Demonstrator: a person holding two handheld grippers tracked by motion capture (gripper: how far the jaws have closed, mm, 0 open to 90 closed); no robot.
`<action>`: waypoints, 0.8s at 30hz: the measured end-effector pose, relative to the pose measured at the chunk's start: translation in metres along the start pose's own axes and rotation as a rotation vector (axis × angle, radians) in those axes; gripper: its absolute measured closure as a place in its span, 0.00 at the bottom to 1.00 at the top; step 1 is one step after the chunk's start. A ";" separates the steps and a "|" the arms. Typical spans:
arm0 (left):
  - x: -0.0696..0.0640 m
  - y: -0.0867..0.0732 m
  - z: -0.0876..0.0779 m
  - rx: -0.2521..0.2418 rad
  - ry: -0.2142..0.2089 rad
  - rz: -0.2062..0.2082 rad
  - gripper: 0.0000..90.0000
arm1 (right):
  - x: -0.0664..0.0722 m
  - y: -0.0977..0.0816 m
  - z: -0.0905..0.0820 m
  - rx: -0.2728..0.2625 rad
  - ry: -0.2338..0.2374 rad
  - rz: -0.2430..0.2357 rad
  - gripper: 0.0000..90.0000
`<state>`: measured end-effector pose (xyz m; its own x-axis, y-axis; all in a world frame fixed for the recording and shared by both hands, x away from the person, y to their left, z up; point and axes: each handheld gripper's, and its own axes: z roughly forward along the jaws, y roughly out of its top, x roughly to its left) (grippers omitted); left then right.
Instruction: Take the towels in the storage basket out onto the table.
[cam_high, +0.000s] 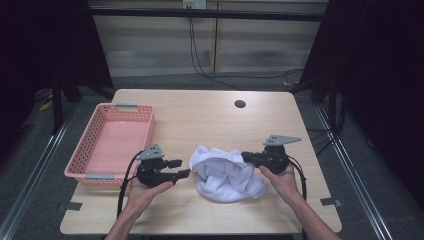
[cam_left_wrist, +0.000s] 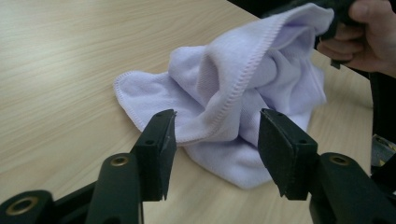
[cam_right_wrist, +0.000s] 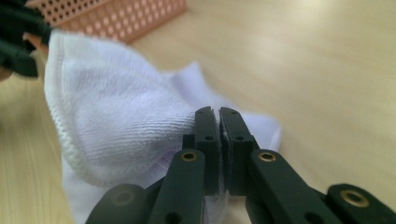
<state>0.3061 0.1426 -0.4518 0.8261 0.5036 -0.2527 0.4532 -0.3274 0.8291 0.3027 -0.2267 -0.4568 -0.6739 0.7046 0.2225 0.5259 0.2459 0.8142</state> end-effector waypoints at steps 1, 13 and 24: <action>-0.001 0.003 0.008 -0.002 -0.004 0.019 0.50 | 0.000 -0.005 0.001 0.021 -0.013 -0.005 0.96; -0.030 0.038 -0.007 -0.114 -0.125 0.110 0.97 | 0.024 -0.025 -0.021 0.078 0.091 -0.045 0.96; -0.021 0.034 0.030 0.078 -0.110 0.090 0.96 | 0.036 -0.031 -0.009 0.133 0.064 -0.104 0.68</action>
<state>0.3139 0.0967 -0.4335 0.8942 0.3803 -0.2360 0.3969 -0.4301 0.8109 0.2570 -0.2149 -0.4689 -0.7574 0.6282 0.1780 0.5129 0.4037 0.7576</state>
